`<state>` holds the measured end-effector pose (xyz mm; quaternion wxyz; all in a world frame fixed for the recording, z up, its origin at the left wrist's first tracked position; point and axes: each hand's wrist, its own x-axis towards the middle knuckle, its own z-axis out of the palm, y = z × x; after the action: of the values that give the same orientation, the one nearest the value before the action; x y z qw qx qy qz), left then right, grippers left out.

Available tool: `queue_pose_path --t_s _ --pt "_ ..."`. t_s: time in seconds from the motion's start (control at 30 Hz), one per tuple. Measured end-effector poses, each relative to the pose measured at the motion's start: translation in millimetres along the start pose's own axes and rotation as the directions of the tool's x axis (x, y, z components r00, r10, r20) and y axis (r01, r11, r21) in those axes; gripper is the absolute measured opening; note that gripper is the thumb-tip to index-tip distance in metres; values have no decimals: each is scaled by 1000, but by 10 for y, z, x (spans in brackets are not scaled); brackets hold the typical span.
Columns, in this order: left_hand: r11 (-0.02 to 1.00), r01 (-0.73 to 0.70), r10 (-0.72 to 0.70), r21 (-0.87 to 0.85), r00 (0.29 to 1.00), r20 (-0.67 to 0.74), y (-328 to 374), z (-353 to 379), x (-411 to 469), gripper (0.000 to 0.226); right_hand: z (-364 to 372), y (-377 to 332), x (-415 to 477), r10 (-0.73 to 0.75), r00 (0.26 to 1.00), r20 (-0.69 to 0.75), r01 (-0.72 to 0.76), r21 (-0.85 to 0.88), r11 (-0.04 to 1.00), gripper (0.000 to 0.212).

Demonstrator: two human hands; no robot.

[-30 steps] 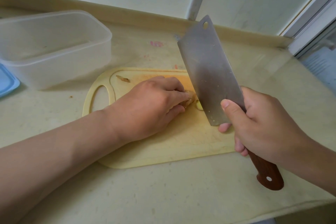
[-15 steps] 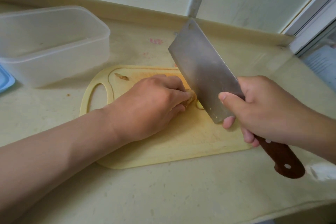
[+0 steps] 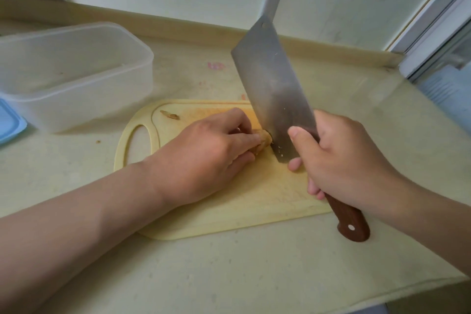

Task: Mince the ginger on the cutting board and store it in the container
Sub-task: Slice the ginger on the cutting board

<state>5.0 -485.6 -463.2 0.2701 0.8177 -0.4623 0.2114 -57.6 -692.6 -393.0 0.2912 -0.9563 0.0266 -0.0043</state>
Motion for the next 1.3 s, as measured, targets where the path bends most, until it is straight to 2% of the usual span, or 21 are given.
queue_pose_path --t_s 0.2,0.37,0.7,1.0,1.2,1.3 --pt "1000 10 -10 -8 1000 12 -10 -12 15 22 -41 94 -102 23 999 47 -22 -13 1000 27" --pt "999 30 -30 -24 999 19 1 -29 32 22 -63 95 -190 18 1000 -8 -18 32 999 25" --pt "999 45 -44 -4 999 26 17 -32 41 19 -39 79 -222 36 999 0 -36 40 999 32" --pt "999 43 -43 -15 999 27 16 -32 43 19 -51 76 -206 55 998 11 -56 49 997 28" --pt "1000 23 -22 -5 1000 19 43 -10 42 20 -155 62 -139 122 986 111 -121 -20 992 30" --pt "1000 9 -10 9 999 31 52 -11 45 19 -240 12 -54 153 972 178 -142 -73 987 24"
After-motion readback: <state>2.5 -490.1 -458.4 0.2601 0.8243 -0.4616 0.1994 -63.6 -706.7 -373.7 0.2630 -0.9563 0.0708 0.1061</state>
